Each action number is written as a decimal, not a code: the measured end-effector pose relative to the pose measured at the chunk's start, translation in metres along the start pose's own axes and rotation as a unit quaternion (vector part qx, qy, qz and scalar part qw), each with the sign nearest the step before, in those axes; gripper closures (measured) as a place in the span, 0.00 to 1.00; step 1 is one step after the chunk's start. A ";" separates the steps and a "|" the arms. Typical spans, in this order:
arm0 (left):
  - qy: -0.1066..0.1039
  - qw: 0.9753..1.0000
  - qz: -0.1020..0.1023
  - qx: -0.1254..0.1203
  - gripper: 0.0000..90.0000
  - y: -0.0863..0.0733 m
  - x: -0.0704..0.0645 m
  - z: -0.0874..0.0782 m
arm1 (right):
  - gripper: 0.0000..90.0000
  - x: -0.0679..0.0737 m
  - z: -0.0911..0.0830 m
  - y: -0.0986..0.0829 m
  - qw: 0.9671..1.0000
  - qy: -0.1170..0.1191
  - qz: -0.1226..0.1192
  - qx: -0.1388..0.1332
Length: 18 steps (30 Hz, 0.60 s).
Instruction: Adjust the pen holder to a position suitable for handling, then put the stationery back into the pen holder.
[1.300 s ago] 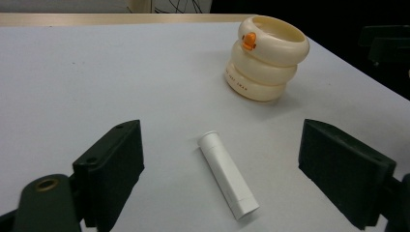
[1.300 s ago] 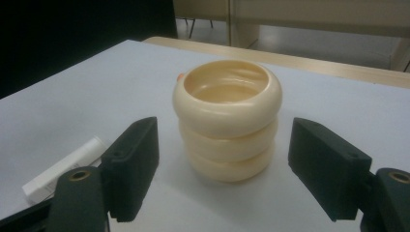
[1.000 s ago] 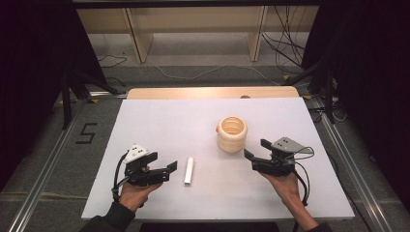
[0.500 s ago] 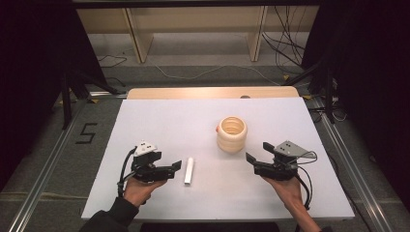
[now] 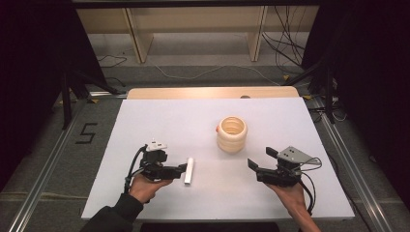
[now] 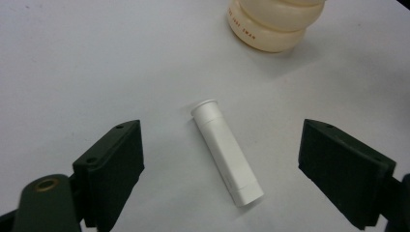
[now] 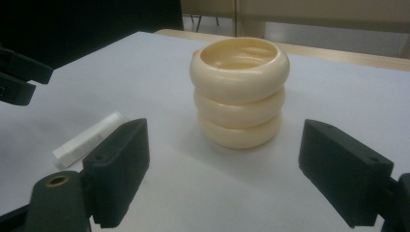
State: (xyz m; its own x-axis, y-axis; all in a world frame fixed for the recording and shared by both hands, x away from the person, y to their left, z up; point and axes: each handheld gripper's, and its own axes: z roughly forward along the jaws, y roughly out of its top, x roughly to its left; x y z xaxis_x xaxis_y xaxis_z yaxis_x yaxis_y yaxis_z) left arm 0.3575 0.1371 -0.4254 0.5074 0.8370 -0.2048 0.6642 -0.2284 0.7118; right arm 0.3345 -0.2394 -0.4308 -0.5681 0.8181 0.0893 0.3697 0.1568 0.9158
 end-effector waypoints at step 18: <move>0.017 0.997 0.013 0.076 0.15 0.011 -0.011 0.032 | 0.21 0.005 -0.011 -0.010 1.000 -0.008 -0.016 0.013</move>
State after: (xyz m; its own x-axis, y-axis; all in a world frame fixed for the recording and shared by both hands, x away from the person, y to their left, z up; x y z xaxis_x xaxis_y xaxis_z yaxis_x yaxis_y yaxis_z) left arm 0.3767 0.1090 -0.4370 0.5086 0.8453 -0.1633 0.7277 -0.3207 0.6063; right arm 0.3201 -0.2426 -0.4349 -0.5677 0.8215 0.0535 0.3707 0.1971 0.9076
